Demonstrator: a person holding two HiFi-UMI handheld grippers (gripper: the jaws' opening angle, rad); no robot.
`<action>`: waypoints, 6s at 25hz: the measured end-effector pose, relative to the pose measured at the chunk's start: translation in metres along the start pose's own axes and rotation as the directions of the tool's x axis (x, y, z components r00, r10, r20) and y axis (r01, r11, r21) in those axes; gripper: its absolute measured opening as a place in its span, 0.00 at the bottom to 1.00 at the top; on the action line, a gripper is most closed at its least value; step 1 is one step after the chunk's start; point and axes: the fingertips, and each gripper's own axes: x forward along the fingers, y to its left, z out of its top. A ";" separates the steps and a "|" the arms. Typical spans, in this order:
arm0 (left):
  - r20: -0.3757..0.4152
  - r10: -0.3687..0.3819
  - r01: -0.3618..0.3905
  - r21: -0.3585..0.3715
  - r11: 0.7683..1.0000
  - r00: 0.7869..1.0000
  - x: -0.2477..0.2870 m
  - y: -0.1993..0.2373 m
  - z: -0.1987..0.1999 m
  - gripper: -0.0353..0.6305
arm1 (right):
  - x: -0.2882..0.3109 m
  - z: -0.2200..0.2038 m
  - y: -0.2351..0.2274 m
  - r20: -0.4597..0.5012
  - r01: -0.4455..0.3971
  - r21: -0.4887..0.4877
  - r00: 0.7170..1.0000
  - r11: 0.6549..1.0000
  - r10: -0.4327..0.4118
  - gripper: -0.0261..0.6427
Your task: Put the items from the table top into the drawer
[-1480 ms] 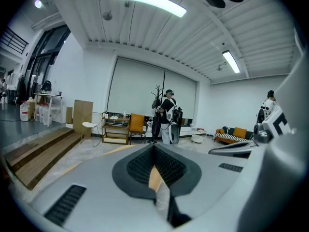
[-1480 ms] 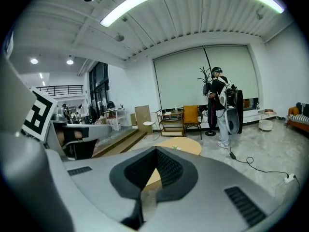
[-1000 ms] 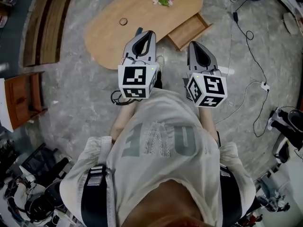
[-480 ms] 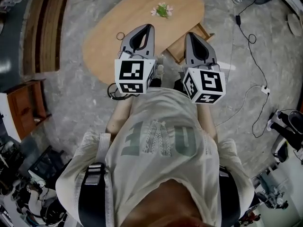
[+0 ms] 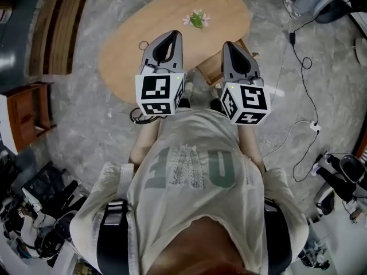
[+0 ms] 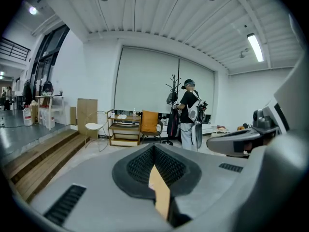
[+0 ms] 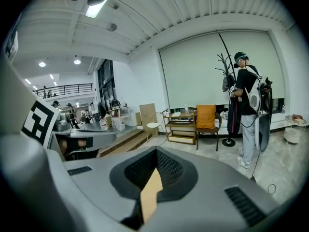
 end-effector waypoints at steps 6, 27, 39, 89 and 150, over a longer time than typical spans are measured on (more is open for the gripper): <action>0.007 0.031 -0.031 -0.012 0.999 1.000 0.006 -0.009 0.005 0.06 | 0.002 0.001 -0.012 -0.007 -0.041 -0.007 0.999 0.999 0.041 0.05; -0.083 0.099 -0.105 -0.074 0.992 0.992 0.156 0.044 -0.212 0.06 | 0.265 -0.210 -0.090 -0.136 -0.158 0.124 0.975 0.980 0.174 0.42; -0.169 0.159 -0.181 -0.121 0.976 0.973 0.180 0.074 -0.298 0.06 | 0.352 -0.335 -0.102 -0.344 -0.144 0.102 0.923 0.984 0.171 0.42; -0.150 0.093 -0.106 -0.085 0.991 0.984 0.156 0.006 -0.262 0.06 | 0.133 -0.336 -0.237 -0.138 0.418 0.196 0.907 0.887 -0.397 0.08; -0.095 0.358 -0.370 -0.188 0.910 0.929 0.054 0.099 -0.253 0.06 | 0.168 -0.192 -0.040 0.120 -0.126 -0.214 0.981 0.969 0.154 0.05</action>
